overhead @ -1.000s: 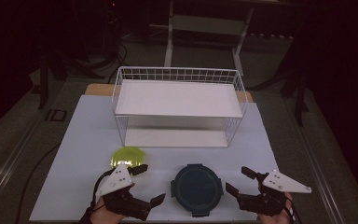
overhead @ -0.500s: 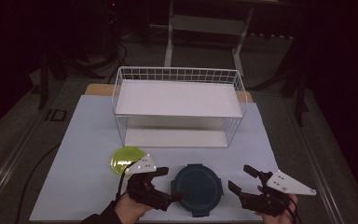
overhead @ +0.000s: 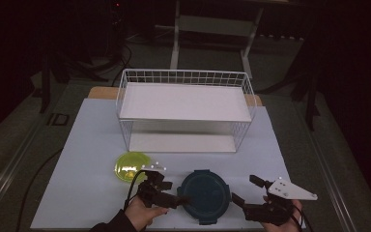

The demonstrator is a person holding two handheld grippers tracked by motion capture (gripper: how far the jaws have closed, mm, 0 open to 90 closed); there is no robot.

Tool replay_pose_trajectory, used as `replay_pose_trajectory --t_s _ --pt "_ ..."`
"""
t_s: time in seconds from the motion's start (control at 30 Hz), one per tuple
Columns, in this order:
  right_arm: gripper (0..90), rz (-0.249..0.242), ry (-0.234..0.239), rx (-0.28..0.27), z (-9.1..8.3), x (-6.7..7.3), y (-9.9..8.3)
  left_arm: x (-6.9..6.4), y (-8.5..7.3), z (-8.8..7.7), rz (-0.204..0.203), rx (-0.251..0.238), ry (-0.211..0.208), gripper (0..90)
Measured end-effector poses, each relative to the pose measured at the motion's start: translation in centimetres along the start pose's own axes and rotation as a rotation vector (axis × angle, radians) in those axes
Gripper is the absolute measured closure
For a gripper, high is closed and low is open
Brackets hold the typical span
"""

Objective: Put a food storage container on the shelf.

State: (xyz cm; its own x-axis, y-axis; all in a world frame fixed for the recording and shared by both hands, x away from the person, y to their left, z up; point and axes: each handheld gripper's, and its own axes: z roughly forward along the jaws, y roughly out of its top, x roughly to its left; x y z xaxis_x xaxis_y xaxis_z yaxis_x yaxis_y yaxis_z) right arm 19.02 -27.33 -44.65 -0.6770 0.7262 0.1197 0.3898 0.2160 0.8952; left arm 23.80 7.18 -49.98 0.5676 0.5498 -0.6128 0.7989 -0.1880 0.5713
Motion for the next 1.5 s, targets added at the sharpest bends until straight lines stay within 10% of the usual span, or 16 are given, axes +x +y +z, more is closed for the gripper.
replay_pose_trajectory --t_s 0.3,0.73,1.07,1.5 --pt "11.4 0.008 0.003 0.020 0.3 -0.1 -0.4 2.3 -0.7 0.3 -0.217 0.001 -0.095 26.3" --pt "13.9 0.009 0.000 0.034 0.4 -0.2 -0.5 3.9 -1.4 1.2 -0.389 0.026 -0.217 50.2" --pt "15.4 0.056 0.013 0.084 0.6 -1.0 -1.3 3.5 -1.2 1.2 -0.316 0.030 -0.196 51.2" --pt "27.4 0.295 0.168 0.276 2.7 -3.4 -3.5 2.3 -1.5 0.8 -0.184 0.010 -0.176 52.4"
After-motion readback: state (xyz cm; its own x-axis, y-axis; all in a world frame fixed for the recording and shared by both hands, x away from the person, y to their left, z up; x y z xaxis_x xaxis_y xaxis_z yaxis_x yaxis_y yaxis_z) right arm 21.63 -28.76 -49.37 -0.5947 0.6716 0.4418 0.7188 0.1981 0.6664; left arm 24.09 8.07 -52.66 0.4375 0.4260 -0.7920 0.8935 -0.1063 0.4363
